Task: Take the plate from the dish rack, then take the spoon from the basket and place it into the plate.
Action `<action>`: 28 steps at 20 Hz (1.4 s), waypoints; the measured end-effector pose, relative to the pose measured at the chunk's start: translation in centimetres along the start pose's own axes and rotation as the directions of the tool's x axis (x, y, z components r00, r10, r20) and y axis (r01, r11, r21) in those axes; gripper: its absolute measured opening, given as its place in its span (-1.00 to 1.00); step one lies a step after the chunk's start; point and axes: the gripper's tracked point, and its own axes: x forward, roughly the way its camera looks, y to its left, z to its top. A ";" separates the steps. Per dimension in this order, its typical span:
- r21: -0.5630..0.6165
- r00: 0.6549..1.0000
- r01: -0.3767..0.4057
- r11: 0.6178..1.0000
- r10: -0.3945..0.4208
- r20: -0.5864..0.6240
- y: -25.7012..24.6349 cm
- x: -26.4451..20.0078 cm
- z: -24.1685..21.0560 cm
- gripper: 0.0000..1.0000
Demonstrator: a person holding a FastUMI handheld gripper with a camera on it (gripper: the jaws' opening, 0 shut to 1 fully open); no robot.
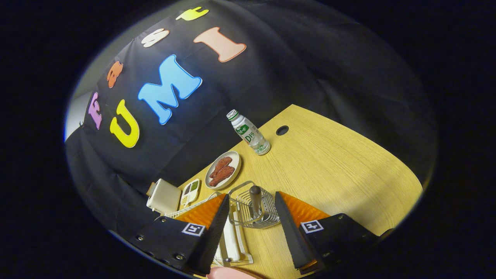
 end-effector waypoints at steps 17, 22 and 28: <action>0.096 1.000 0.021 0.995 -0.022 0.007 -0.4 4.5 -1.1 -0.69; 0.078 1.000 0.014 0.997 -0.015 0.002 -0.4 4.5 -0.8 -0.69; 0.077 0.999 -0.024 0.997 0.021 0.048 0.6 2.8 2.2 -0.69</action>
